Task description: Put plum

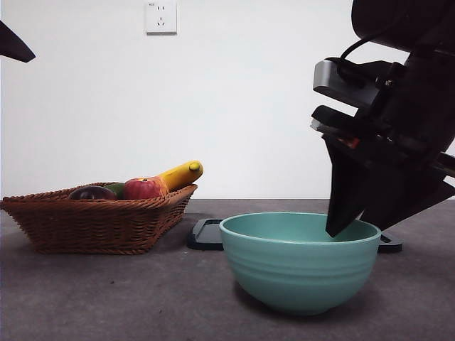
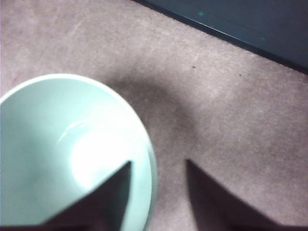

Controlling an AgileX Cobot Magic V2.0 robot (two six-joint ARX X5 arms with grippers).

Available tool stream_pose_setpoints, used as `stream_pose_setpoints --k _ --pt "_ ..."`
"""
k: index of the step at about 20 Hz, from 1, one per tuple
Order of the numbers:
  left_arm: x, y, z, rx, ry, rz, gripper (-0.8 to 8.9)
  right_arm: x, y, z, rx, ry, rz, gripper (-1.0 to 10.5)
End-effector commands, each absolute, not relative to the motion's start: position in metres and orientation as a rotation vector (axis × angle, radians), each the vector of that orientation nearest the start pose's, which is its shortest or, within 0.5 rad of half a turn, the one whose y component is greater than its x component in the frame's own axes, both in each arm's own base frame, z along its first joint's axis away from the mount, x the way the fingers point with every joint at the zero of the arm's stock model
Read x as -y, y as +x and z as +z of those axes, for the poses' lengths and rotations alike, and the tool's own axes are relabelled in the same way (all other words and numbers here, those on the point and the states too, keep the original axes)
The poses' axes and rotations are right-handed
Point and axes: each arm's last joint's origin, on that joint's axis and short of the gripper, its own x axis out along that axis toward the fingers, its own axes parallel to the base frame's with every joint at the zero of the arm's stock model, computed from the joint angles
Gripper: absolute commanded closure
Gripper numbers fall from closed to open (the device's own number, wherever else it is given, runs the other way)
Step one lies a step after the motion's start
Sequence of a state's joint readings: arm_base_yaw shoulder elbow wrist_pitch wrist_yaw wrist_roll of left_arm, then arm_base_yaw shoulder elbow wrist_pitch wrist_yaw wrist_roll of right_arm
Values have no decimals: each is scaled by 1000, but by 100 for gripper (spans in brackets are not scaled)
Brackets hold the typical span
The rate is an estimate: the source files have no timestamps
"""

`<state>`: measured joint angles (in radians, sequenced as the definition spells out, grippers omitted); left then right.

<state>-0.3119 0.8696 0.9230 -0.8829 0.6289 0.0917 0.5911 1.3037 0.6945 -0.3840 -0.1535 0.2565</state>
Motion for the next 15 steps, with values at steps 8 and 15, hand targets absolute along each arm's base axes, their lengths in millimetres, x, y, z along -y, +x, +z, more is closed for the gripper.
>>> stream_pose_setpoints --k 8,15 --pt "64 141 317 -778 -42 -940 409 -128 182 248 -852 63 554 712" --pt "64 141 317 -778 -42 -940 409 -112 154 313 -704 135 696 712"
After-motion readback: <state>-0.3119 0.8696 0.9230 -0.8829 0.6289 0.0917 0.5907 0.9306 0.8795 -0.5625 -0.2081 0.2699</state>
